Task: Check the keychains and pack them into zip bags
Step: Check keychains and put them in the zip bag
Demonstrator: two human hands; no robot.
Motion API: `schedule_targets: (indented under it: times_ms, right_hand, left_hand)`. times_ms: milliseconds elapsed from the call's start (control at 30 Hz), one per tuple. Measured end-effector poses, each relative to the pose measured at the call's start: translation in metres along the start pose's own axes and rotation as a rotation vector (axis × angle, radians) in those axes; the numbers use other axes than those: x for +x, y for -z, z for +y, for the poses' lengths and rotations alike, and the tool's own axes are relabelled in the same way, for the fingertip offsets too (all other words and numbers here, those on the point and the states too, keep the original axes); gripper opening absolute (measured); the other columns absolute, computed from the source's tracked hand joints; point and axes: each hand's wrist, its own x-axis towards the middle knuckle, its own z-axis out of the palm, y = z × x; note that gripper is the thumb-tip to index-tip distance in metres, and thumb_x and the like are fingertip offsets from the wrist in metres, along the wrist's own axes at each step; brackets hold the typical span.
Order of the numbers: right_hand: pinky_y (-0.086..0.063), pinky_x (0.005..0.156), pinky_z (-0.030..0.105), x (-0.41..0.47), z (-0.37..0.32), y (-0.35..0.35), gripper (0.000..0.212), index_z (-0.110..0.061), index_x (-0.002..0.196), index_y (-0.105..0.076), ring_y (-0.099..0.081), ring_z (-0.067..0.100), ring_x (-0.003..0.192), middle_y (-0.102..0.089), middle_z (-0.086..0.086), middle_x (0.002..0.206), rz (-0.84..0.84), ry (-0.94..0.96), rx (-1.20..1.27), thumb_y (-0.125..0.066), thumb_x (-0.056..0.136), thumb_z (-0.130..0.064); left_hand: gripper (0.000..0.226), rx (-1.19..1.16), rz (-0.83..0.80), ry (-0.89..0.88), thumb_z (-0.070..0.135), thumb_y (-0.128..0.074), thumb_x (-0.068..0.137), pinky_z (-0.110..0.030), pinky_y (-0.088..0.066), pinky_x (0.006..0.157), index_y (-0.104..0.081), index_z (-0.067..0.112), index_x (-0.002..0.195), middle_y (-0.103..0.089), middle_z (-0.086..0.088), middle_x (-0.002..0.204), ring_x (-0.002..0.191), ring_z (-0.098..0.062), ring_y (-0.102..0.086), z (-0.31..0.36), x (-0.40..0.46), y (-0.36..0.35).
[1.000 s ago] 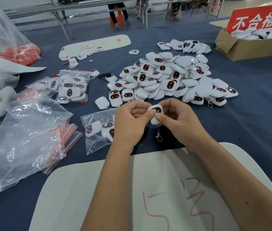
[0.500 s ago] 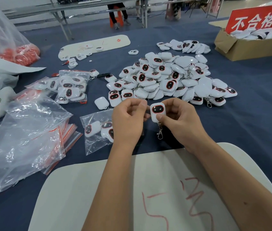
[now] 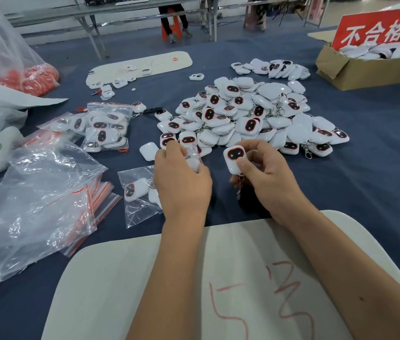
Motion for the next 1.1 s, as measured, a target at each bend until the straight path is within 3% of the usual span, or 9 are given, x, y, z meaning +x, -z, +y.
schedule_targets:
  times_ms: [167, 367, 500, 633, 700, 833, 967, 1033, 1100]
  right_hand:
    - [-0.047, 0.049, 0.025, -0.001, 0.002, -0.001, 0.022, -0.023, 0.118, -0.055, -0.065, 0.019, 0.057, -0.066, -0.006, 0.082, -0.030, -0.006, 0.004, -0.067, 0.102, -0.014]
    - [-0.046, 0.043, 0.027, -0.002, 0.001, -0.002, 0.014, -0.021, 0.101, -0.061, -0.061, 0.021, 0.046, -0.070, 0.005, 0.075, 0.065, 0.033, -0.085, -0.074, 0.097, -0.025]
    - [-0.052, 0.049, 0.031, -0.004, 0.000, -0.002, 0.007, -0.018, 0.098, -0.068, -0.066, 0.021, 0.055, -0.072, 0.004, 0.082, 0.029, 0.101, -0.089, -0.074, 0.097, -0.015]
    - [-0.064, 0.077, 0.040, -0.006, -0.002, -0.003, 0.026, -0.015, 0.116, -0.073, -0.076, 0.033, 0.089, -0.077, 0.009, 0.100, -0.141, 0.142, -0.007, -0.069, 0.094, -0.002]
    - [-0.063, 0.080, 0.037, -0.006, -0.002, -0.004, 0.025, -0.010, 0.113, -0.072, -0.076, 0.031, 0.093, -0.078, 0.011, 0.100, -0.119, 0.150, -0.018, -0.069, 0.094, 0.006]
    - [-0.062, 0.075, 0.041, -0.008, -0.001, -0.008, 0.015, -0.008, 0.098, -0.074, -0.072, 0.025, 0.076, -0.076, 0.004, 0.082, -0.038, 0.237, -0.188, -0.073, 0.091, 0.006]
    - [-0.048, 0.067, 0.023, -0.011, -0.003, -0.010, 0.031, -0.018, 0.102, -0.079, -0.059, 0.012, 0.068, -0.069, -0.001, 0.076, -0.102, 0.340, -0.386, -0.066, 0.091, 0.008]
    - [-0.043, 0.073, 0.020, -0.011, -0.007, -0.007, 0.046, -0.030, 0.110, -0.078, -0.057, 0.012, 0.076, -0.064, -0.001, 0.084, -0.228, 0.322, -0.418, -0.062, 0.093, 0.009]
    - [-0.046, 0.082, 0.023, -0.010, -0.008, -0.007, 0.052, -0.032, 0.118, -0.076, -0.061, 0.014, 0.091, -0.068, 0.002, 0.096, -0.302, 0.289, -0.435, -0.062, 0.092, 0.012]
  left_hand:
    - [0.007, -0.074, 0.005, 0.024, 0.011, -0.068, 0.086, -0.036, -0.055, 0.075, -0.064, 0.017, 0.088, -0.065, 0.008, 0.075, 0.078, -0.018, -0.065, 0.002, 0.003, 0.009]
    - [0.017, -0.329, -0.072, -0.105, 0.009, -0.072, 0.084, -0.017, -0.051, 0.059, -0.066, 0.023, 0.075, -0.064, 0.012, 0.064, 0.063, -0.007, -0.063, 0.008, 0.001, 0.004]
    - [0.014, -0.388, -0.032, -0.192, 0.010, -0.072, 0.083, -0.029, -0.055, 0.061, -0.066, 0.019, 0.075, -0.064, 0.012, 0.065, 0.063, -0.009, -0.062, 0.018, -0.008, -0.004]
    - [0.009, -0.399, 0.037, -0.221, 0.009, -0.071, 0.082, -0.036, -0.057, 0.062, -0.067, 0.015, 0.078, -0.064, 0.009, 0.066, 0.061, -0.011, -0.062, 0.020, -0.010, -0.006]
    - [0.009, -0.424, 0.105, -0.216, 0.007, -0.071, 0.083, -0.029, -0.056, 0.060, -0.067, 0.013, 0.077, -0.064, 0.009, 0.066, 0.060, -0.012, -0.062, 0.021, -0.011, -0.005]
    - [0.014, -0.490, 0.160, -0.198, 0.003, -0.071, 0.082, -0.016, -0.049, 0.056, -0.065, 0.012, 0.074, -0.063, 0.010, 0.064, 0.058, -0.012, -0.062, 0.025, -0.014, -0.006]
    - [0.016, -0.502, 0.146, -0.193, 0.002, -0.070, 0.081, -0.013, -0.046, 0.055, -0.065, 0.015, 0.073, -0.062, 0.011, 0.062, 0.056, -0.009, -0.059, 0.027, -0.016, -0.007]
    - [0.015, -0.493, 0.182, -0.176, 0.002, -0.071, 0.081, -0.011, -0.045, 0.056, -0.065, 0.014, 0.074, -0.062, 0.011, 0.062, 0.056, -0.008, -0.060, 0.024, -0.013, -0.006]
    - [0.012, -0.491, 0.210, -0.148, 0.003, -0.072, 0.082, -0.009, -0.045, 0.056, -0.067, 0.013, 0.076, -0.063, 0.011, 0.063, 0.056, -0.008, -0.061, 0.020, -0.011, -0.005]
